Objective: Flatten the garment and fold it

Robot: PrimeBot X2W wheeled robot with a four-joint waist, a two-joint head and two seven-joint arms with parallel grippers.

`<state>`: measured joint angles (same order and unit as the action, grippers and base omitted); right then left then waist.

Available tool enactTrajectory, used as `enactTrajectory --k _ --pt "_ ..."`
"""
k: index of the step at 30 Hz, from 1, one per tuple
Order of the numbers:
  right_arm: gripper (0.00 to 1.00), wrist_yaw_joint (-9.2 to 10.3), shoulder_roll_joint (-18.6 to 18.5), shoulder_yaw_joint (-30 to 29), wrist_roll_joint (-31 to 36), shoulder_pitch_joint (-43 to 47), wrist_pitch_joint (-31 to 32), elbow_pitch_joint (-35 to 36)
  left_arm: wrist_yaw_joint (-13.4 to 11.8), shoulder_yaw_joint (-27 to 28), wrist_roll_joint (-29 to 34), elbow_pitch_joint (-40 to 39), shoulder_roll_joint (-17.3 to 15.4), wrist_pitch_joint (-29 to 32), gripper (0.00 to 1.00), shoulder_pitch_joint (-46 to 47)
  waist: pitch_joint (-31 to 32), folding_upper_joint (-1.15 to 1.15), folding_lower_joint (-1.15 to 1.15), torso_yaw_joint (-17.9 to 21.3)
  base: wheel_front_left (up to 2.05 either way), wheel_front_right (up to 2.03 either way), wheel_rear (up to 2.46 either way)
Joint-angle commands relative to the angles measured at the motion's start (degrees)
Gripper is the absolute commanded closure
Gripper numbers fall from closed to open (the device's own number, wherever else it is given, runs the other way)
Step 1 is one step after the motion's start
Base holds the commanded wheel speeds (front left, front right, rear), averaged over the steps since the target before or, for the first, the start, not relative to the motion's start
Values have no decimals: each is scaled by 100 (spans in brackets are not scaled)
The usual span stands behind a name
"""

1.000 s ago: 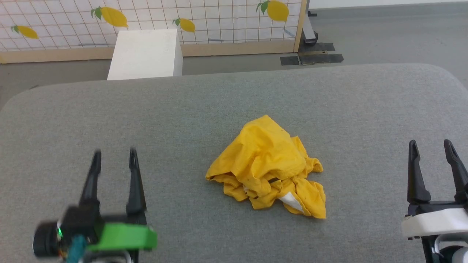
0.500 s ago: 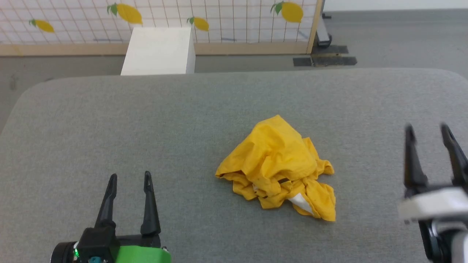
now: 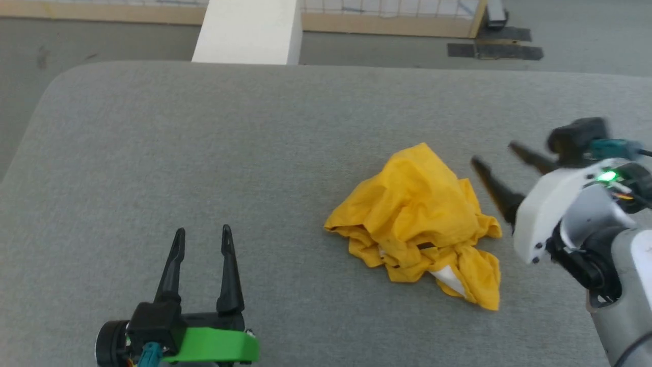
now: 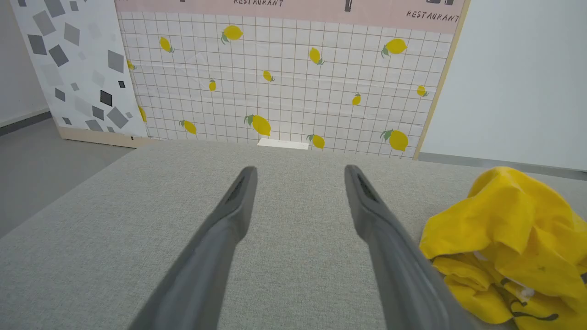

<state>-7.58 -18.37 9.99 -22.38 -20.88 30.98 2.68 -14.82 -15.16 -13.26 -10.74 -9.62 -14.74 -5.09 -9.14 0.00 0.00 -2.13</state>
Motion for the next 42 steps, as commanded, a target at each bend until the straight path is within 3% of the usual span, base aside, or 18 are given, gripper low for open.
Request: enactTrajectory --k 1,5,12,13,15,22,30,35,39,40,41,42 --pt "0 9 -86 128 -132 -96 244 -89 55 28 61 27 59 -26 0 121 -185 0 0 -205 0 0 0" --pt "0 9 -301 471 -344 -244 791 -388 174 49 157 85 194 -26 0 177 -337 0 0 -388 0 0 0" --pt "0 9 -495 986 -557 -393 1139 -1050 353 71 266 201 354 -26 0 276 -490 0 0 -634 0 0 0" --pt "36 9 -511 1031 -607 -418 1208 -1145 376 79 278 218 375 -26 0 289 -495 0 0 -656 0 0 0" --pt "100 9 -557 1092 -655 -480 1249 -1254 411 100 298 249 408 -26 0 306 -496 0 0 -681 0 0 0" --pt "100 9 -601 905 -813 -865 989 -1269 490 214 309 362 506 -26 0 235 -277 0 0 -654 0 0 0" --pt "100 9 -836 -58 -486 -1488 746 -1402 613 278 324 389 579 -26 0 142 -246 0 0 -612 0 0 0" --pt "100 9 -1124 -844 89 -1076 652 -1798 694 269 383 435 603 -26 0 175 -411 0 0 -614 0 0 0" --pt "100 9 -1106 -1394 565 -494 567 -2126 751 245 423 486 618 -26 0 231 -533 0 0 -609 0 0 0" --pt "76 9 -1069 -1470 656 -405 493 -2192 760 243 431 495 621 -26 0 248 -557 0 0 -604 0 0 0" --pt "0 9 -1011 -1559 754 -320 402 -2255 770 242 441 510 624 -26 0 269 -576 0 0 -593 0 0 0" --pt "0 9 -970 -1591 836 -263 335 -2286 777 243 450 522 626 -26 0 283 -585 0 0 -579 0 0 0"
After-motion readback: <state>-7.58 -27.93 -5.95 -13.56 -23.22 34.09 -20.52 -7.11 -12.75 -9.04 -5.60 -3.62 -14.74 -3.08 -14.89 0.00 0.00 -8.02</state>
